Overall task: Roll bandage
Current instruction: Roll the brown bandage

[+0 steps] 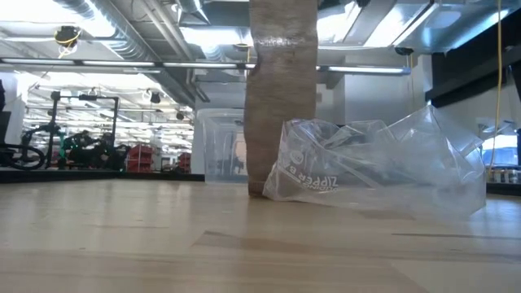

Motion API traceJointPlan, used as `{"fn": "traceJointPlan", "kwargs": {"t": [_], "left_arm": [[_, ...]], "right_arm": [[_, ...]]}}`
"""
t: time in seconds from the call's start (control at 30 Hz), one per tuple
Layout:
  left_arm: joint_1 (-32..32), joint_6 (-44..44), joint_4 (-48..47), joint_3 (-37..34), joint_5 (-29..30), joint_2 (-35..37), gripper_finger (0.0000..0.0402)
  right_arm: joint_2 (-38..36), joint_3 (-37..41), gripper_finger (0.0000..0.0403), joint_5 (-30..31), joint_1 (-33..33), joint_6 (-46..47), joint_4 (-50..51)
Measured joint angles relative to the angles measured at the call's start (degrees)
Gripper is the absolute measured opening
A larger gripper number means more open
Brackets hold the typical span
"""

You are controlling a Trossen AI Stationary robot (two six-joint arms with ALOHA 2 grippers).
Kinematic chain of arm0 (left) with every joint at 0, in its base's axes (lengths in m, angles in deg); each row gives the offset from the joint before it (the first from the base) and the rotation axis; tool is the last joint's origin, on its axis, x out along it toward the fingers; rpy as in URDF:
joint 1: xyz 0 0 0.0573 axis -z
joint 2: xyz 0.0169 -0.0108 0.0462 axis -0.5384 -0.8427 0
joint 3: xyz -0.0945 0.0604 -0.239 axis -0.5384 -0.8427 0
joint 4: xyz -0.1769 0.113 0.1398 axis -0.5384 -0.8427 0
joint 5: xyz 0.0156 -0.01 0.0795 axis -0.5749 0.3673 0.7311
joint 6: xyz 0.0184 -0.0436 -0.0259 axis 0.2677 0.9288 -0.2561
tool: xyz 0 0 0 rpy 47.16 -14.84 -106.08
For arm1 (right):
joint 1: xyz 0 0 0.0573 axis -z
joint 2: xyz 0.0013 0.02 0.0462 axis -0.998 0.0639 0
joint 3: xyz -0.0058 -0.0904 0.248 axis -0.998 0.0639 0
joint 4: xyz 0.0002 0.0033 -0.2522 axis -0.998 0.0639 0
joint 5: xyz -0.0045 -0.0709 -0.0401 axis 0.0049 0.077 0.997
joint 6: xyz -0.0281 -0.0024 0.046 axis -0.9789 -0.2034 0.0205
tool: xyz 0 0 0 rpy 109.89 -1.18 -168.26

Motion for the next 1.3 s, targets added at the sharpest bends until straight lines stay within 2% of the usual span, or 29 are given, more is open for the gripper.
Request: {"fn": "traceJointPlan", "kwargs": {"t": [0.1, 0.2, 0.3, 0.43, 0.57, 0.67, 0.77, 0.87, 0.9, 1.07, 1.2, 1.3], "left_arm": [[0.0, 0.1, -0.2, 0.0, 0.0, -0.2, 0.0017], [0.7, 0.0, 0.1, 0.0, 0.0, -0.1, 0.0017], [1.2, -0.3, 0.7, 0.0, -0.1, -0.1, 0.0017], [1.3, -0.5, 1.1, 0.0, -0.2, -0.1, 0.0017], [1.1, -0.6, 1.0, 0.0, -0.1, -0.1, 0.0017], [1.2, -0.6, 1.1, 0.0, -0.2, 0.1, 0.0017], [1.2, -0.5, 0.9, 0.8, -0.2, 0.5, 0.0017], [1.2, -0.9, 1.2, 1.2, -0.1, 0.9, 0.0017], [1.2, -1.7, 1.2, 1.2, -0.1, 0.9, 0.0017], [0.2, -5.0, 3.5, 1.2, 0.4, 1.2, 0.0017], [-1.5, -8.5, 4.6, 1.2, 2.0, 2.3, 0.0017], [-3.1, -10.9, 4.2, 1.2, 4.5, 2.2, 0.0017]], "right_arm": [[1.1, 5.3, 0.0262, 0.3, 0.0, -0.2, -5.6], [2.2, 12.8, 0.0262, -1.7, 0.0, -2.7, -19.3], [5.0, 19.1, 0.0262, -0.1, 0.0, -4.5, -32.9], [10.7, 22.3, 0.0262, 2.3, 0.0, -4.8, -44.0], [15.2, 20.9, 0.0259, 0.6, 0.0, -5.1, -43.9], [16.3, 20.0, 0.0224, -1.1, 0.0, -6.4, -44.5], [16.6, 19.9, 0.0145, -1.8, 0.0, -7.9, -44.8], [16.2, 19.9, 0.004, -3.3, -0.3, -9.4, -45.9], [15.9, 19.8, 0.0021, -3.7, -1.0, -10.0, -45.6], [13.2, 19.9, 0.001, -2.7, -7.2, -13.3, -45.2], [10.0, 18.7, 0.0009, 1.9, -13.7, -17.1, -44.3], [8.2, 15.0, 0.0005, 4.3, -18.1, -20.3, -39.8]]}}
